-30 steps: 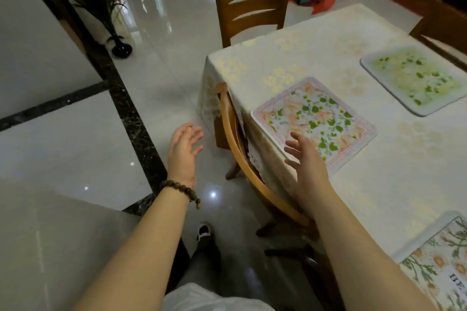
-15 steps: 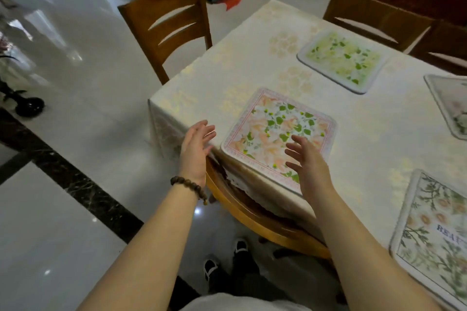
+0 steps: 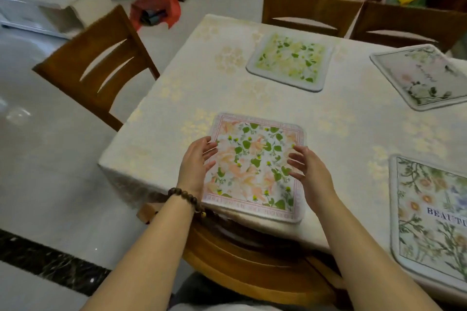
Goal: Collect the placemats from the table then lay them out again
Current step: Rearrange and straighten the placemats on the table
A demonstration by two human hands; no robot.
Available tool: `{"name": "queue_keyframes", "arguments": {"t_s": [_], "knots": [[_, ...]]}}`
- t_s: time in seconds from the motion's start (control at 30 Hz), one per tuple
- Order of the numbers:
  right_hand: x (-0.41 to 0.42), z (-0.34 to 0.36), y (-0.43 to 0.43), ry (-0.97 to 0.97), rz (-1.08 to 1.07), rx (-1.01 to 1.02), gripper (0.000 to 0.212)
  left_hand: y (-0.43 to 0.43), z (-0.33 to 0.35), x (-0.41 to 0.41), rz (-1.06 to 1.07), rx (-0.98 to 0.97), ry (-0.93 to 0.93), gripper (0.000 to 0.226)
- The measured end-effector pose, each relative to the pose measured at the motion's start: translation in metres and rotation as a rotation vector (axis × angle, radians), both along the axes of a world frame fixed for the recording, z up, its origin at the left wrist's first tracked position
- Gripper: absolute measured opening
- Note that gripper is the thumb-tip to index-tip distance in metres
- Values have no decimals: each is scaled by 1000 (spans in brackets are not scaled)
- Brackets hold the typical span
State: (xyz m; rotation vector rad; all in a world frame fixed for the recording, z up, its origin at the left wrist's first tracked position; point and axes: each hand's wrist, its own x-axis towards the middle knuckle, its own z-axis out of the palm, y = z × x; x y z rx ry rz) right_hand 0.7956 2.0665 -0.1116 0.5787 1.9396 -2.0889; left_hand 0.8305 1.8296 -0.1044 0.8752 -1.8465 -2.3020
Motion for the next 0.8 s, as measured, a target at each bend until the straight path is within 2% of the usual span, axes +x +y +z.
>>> {"name": "queue_keyframes", "arguments": {"t_s": [0.27, 0.43, 0.5, 0.57, 0.67, 0.8], "knots": [[-12, -11, 1, -11, -169, 17, 22, -24, -15, -46, -184, -45, -34, 23], [3, -33, 11, -78, -251, 236, 28, -47, -33, -60, -223, -75, -145, 29], [9, -43, 14, -151, -233, 330, 35, -54, -42, -57, -242, -85, -250, 34], [15, -49, 12, -200, -202, 398, 39, -55, -49, -49, -314, -101, -307, 31], [21, -50, 3, -199, -150, 495, 33, -51, -52, -41, -385, -161, -269, 32], [24, -47, -1, -186, -147, 508, 32, -48, -55, -47, -433, -148, -270, 39]]}}
